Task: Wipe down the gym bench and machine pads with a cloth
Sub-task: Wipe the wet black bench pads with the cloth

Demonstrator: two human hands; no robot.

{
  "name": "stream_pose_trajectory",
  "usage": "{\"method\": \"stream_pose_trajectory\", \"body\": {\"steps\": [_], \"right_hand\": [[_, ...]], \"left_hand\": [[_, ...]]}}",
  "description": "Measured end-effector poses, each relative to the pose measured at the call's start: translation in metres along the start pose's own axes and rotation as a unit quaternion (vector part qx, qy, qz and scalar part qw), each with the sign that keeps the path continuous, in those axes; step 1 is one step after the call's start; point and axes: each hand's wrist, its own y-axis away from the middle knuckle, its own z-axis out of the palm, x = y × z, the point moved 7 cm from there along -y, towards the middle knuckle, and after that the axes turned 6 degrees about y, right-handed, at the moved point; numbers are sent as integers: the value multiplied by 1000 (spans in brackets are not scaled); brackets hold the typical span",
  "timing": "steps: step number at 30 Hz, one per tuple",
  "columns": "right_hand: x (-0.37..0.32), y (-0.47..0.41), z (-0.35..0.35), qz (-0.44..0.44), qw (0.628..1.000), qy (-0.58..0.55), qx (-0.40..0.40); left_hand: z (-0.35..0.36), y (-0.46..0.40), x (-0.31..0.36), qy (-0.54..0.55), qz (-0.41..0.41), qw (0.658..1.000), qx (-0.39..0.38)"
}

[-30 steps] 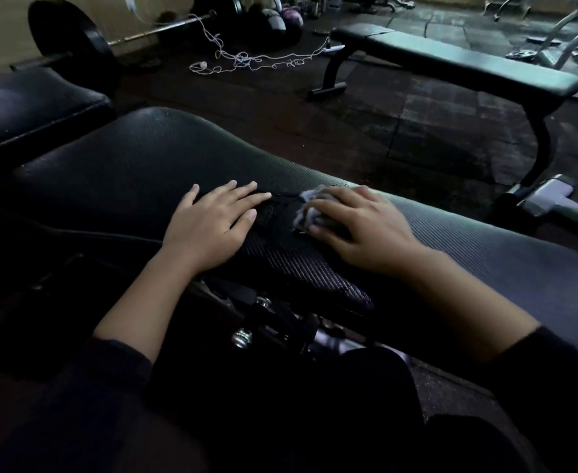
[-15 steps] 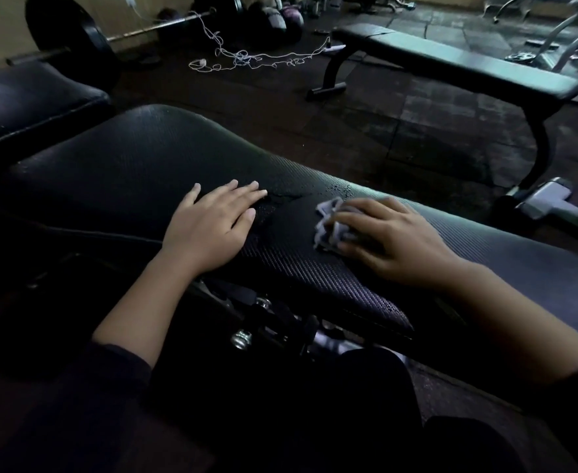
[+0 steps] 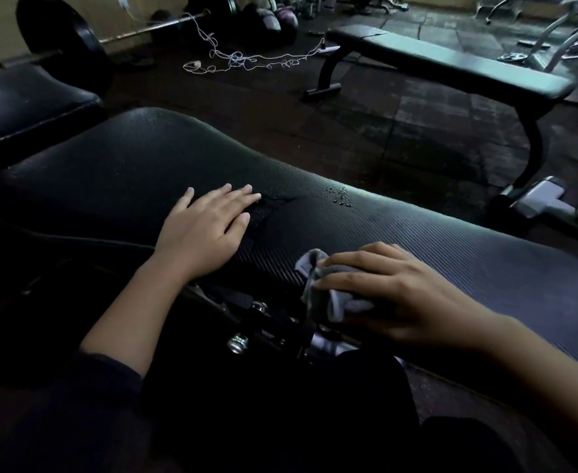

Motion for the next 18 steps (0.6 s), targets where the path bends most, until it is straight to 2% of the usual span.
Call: {"method": "stream_pose_trajectory", "body": {"steps": [4,7,15,18], "right_hand": [[30,-6,-27,71,992,-58,89],[55,-8,-39,134,978,-97,127],[63,-36,-35,152,971,73,171],[62,-50,-22,140,977,47,151]], "left_hand": [[-2,-2,3,6,-3,1000,-11],[-7,-4,8,14,-4,1000,-7],[-6,-21,18,8,-7,1000,-22],[-5,-27,17,11,-6,1000,-23]]}}
